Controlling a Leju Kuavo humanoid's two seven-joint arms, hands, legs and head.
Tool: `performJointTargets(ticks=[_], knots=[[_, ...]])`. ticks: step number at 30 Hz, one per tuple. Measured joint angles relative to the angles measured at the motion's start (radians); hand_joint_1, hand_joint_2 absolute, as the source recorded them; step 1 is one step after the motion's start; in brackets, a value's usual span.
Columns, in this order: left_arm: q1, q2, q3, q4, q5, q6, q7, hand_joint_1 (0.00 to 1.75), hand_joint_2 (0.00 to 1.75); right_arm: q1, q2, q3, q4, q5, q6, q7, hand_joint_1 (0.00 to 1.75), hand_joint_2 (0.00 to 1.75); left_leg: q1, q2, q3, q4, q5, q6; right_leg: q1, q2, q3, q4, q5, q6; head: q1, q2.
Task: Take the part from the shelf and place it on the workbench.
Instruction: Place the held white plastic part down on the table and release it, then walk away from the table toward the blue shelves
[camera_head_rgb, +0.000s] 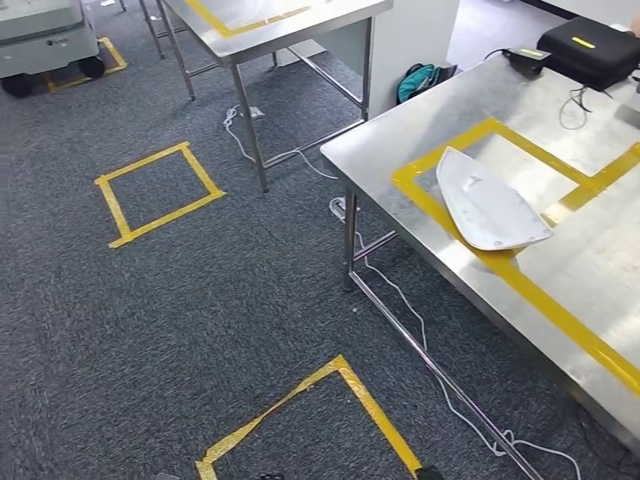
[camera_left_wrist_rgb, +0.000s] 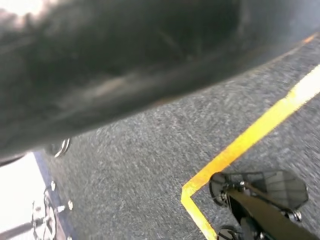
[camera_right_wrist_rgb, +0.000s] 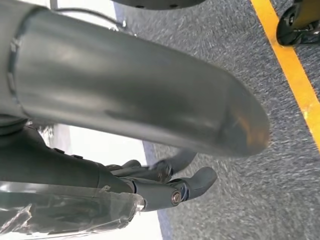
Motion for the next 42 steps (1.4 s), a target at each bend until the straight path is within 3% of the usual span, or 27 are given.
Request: performJointTargets(ticks=[2, 4, 5, 6, 8, 10, 12, 14, 15, 16, 17, 19, 21, 23, 24, 26, 27, 28, 30, 31, 32, 34, 36, 38, 39, 40, 42], knots=[[0.003, 0.004, 0.0, 0.0, 0.0, 0.0, -0.001, 0.0, 0.0, -0.001, 0.001, 0.0, 0.0, 0.0, 0.001, 0.0, 0.0, 0.0, -0.001, 0.015, 0.054, -0.083, 0.05, 0.004, 0.001, -0.026, 0.001, 0.0, -0.001, 0.001, 0.0, 0.0], [0.001, 0.006, -0.002, 0.0, -0.001, 0.0, -0.001, 0.0, 0.0, -0.001, 0.002, 0.0, 0.0, 0.0, 0.002, 0.0, 0.0, 0.0, -0.007, 0.056, 0.13, -0.215, 0.096, 0.012, 0.006, -0.048, 0.003, 0.002, -0.006, 0.008, -0.001, 0.0], [-0.001, 0.006, -0.003, 0.0, -0.002, 0.0, -0.001, 0.0, 0.0, -0.001, 0.003, 0.0, 0.0, 0.0, 0.003, 0.0, 0.0, 0.0, -0.009, 0.071, 0.151, -0.257, 0.106, 0.017, 0.008, -0.058, 0.003, 0.003, -0.009, 0.013, 0.0, 0.0], [-0.002, 0.006, -0.005, 0.001, -0.002, 0.0, -0.001, 0.0, 0.0, -0.002, 0.003, 0.0, 0.001, 0.0, 0.004, 0.0, 0.0, 0.0, -0.012, 0.075, 0.159, -0.276, 0.106, 0.021, 0.011, -0.068, 0.004, 0.003, -0.01, 0.018, 0.0, 0.0], [0.002, 0.007, -0.006, 0.001, -0.003, 0.0, -0.001, 0.0, 0.0, -0.005, 0.004, 0.0, 0.001, 0.001, 0.006, 0.0, 0.0, 0.0, -0.012, 0.055, 0.157, -0.285, 0.108, 0.031, 0.01, -0.083, 0.008, 0.0, -0.012, 0.028, 0.002, 0.0], [0.005, 0.007, -0.007, 0.002, -0.003, 0.0, 0.001, 0.0, 0.0, -0.006, 0.004, 0.0, 0.001, 0.001, 0.007, 0.0, 0.0, 0.0, -0.007, 0.035, 0.159, -0.291, 0.113, 0.043, 0.006, -0.047, -0.003, 0.029, -0.036, 0.038, 0.005, 0.0], [0.002, 0.008, -0.008, 0.002, -0.004, 0.0, 0.003, 0.0, 0.0, -0.002, 0.004, 0.0, 0.001, 0.001, 0.008, -0.003, 0.0, 0.0, -0.004, 0.012, 0.16, -0.293, 0.117, 0.051, 0.002, 0.012, -0.051, 0.135, -0.093, 0.044, 0.012, 0.0], [-0.001, 0.009, -0.009, 0.002, -0.004, 0.0, 0.004, 0.0, 0.0, 0.002, 0.004, 0.0, 0.002, 0.001, 0.009, -0.005, 0.0, 0.0, -0.004, -0.015, 0.159, -0.293, 0.118, 0.053, 0.001, 0.034, -0.113, 0.257, -0.134, 0.047, 0.016, 0.0], [0.0, 0.009, -0.009, 0.002, -0.004, 0.0, 0.004, 0.0, 0.0, 0.003, 0.004, 0.0, 0.002, 0.001, 0.01, -0.005, 0.0, 0.0, -0.004, -0.029, 0.159, -0.293, 0.118, 0.053, 0.001, 0.036, -0.128, 0.278, -0.129, 0.048, 0.016, 0.0], [0.001, 0.008, -0.009, 0.002, -0.004, 0.0, 0.004, 0.0, 0.0, 0.003, 0.004, 0.0, 0.003, 0.001, 0.01, -0.004, 0.0, 0.0, -0.004, -0.044, 0.16, -0.293, 0.119, 0.052, 0.0, 0.039, -0.126, 0.262, -0.106, 0.048, 0.016, 0.0], [0.002, 0.008, -0.009, 0.003, -0.004, 0.001, 0.004, 0.0, 0.0, 0.003, 0.004, 0.0, 0.003, 0.001, 0.01, -0.004, 0.0, 0.0, -0.003, -0.058, 0.16, -0.292, 0.119, 0.05, -0.002, 0.046, -0.104, 0.208, -0.069, 0.047, 0.016, 0.0], [0.001, 0.007, -0.009, 0.004, -0.004, 0.004, 0.004, 0.0, 0.0, 0.003, 0.004, 0.0, 0.004, 0.001, 0.01, -0.004, 0.0, 0.0, -0.002, -0.085, 0.159, -0.29, 0.12, 0.042, -0.01, 0.093, -0.046, 0.074, -0.01, 0.047, 0.016, 0.0], [-0.001, 0.007, -0.011, 0.004, -0.004, 0.007, 0.004, 0.0, 0.0, 0.002, 0.004, 0.0, 0.004, 0.001, 0.011, -0.01, 0.0, 0.0, -0.001, -0.107, 0.153, -0.289, 0.123, 0.03, -0.013, 0.128, -0.016, 0.01, 0.004, 0.042, 0.015, 0.0], [0.003, 0.007, -0.012, 0.004, -0.004, 0.007, 0.004, 0.0, 0.0, 0.001, 0.004, 0.0, 0.005, 0.001, 0.011, -0.014, 0.0, 0.0, 0.004, -0.127, 0.145, -0.292, 0.13, 0.015, -0.01, 0.115, -0.011, 0.006, 0.006, 0.028, 0.015, 0.0], [0.005, 0.007, -0.013, 0.004, -0.004, 0.008, 0.004, 0.0, 0.0, 0.0, 0.003, -0.001, 0.005, 0.001, 0.011, -0.012, 0.0, 0.0, 0.005, -0.118, 0.142, -0.288, 0.128, 0.01, -0.009, 0.103, -0.008, 0.005, 0.009, 0.021, 0.015, 0.0], [0.005, 0.006, -0.013, 0.004, -0.004, 0.008, 0.004, 0.0, 0.0, 0.001, 0.003, -0.002, 0.005, 0.001, 0.011, -0.007, 0.0, 0.0, 0.002, -0.066, 0.112, -0.23, 0.09, 0.003, -0.008, 0.074, -0.007, -0.001, 0.015, 0.007, 0.007, 0.0], [0.003, 0.005, -0.014, 0.005, -0.004, 0.008, 0.004, 0.0, 0.0, 0.002, 0.003, -0.003, 0.005, 0.001, 0.011, -0.006, 0.0, 0.0, 0.001, -0.032, 0.084, -0.171, 0.055, 0.002, -0.005, 0.057, -0.008, -0.001, 0.015, 0.003, 0.003, 0.0], [0.001, 0.004, -0.014, 0.005, -0.004, 0.008, 0.004, 0.0, 0.0, 0.003, 0.002, -0.004, 0.005, 0.001, 0.011, -0.006, 0.0, 0.0, 0.001, -0.013, 0.05, -0.1, 0.019, 0.0, -0.003, 0.04, -0.009, -0.002, 0.015, 0.0, 0.0, 0.0], [0.0, 0.002, -0.015, 0.006, -0.004, 0.008, 0.004, 0.0, 0.0, 0.005, 0.002, -0.006, 0.005, 0.001, 0.011, -0.006, 0.0, 0.0, 0.001, 0.0, 0.008, -0.004, -0.013, -0.001, 0.001, 0.007, -0.011, -0.002, 0.014, -0.001, 0.0, 0.0], [0.002, 0.002, -0.015, 0.006, -0.004, 0.009, 0.003, 0.0, 0.0, 0.004, 0.001, -0.007, 0.005, 0.001, 0.012, -0.006, 0.0, 0.0, 0.001, 0.002, 0.013, -0.007, -0.001, 0.0, 0.002, -0.007, -0.011, -0.002, 0.013, -0.001, 0.0, 0.0], [0.003, 0.002, -0.015, 0.006, -0.004, 0.01, 0.003, 0.0, 0.0, 0.004, 0.001, -0.008, 0.005, 0.0, 0.012, -0.006, 0.0, 0.0, 0.001, 0.007, 0.039, -0.05, 0.026, 0.003, 0.003, -0.02, -0.01, -0.002, 0.013, -0.001, 0.0, 0.0], [0.003, 0.001, -0.015, 0.006, -0.004, 0.015, 0.001, 0.0, 0.0, 0.002, 0.0, -0.01, 0.005, -0.001, 0.013, -0.006, 0.0, 0.0, -0.005, 0.051, 0.119, -0.191, 0.083, 0.009, 0.006, -0.042, -0.008, 0.0, 0.009, 0.004, -0.001, 0.0], [-0.002, -0.004, -0.017, 0.006, -0.004, 0.022, -0.004, 0.0, 0.0, 0.002, -0.002, -0.013, 0.005, -0.005, 0.015, -0.007, 0.0, 0.0, -0.012, 0.086, 0.166, -0.277, 0.104, 0.018, 0.01, -0.063, -0.007, 0.002, 0.004, 0.014, 0.0, 0.0], [-0.002, -0.01, -0.017, 0.007, 0.007, 0.025, -0.018, 0.0, 0.0, 0.001, -0.006, -0.016, 0.005, -0.009, 0.018, -0.008, 0.0, 0.0, -0.016, 0.071, 0.169, -0.289, 0.105, 0.029, 0.01, -0.084, -0.001, -0.001, 0.001, 0.025, 0.001, 0.0], [0.0, -0.013, -0.017, 0.007, 0.014, 0.02, -0.03, 0.0, 0.0, -0.001, -0.008, -0.017, 0.005, -0.009, 0.022, -0.008, 0.0, 0.0, -0.015, 0.06, 0.169, -0.291, 0.107, 0.034, 0.008, -0.082, 0.002, 0.001, -0.003, 0.031, 0.002, 0.0], [0.001, -0.014, -0.017, 0.007, 0.017, 0.008, -0.046, 0.0, 0.0, -0.001, -0.011, -0.018, 0.005, -0.005, 0.028, -0.008, 0.0, 0.0, -0.013, 0.049, 0.169, -0.293, 0.109, 0.04, 0.006, -0.064, -0.002, 0.015, -0.014, 0.036, 0.004, 0.0], [0.002, -0.014, -0.024, 0.007, -0.001, -0.031, -0.085, 0.0, 0.0, 0.002, -0.017, -0.016, 0.005, 0.022, 0.046, -0.01, 0.0, 0.0, -0.008, 0.024, 0.17, -0.296, 0.114, 0.05, 0.003, -0.005, -0.041, 0.103, -0.066, 0.046, 0.01, 0.0]])
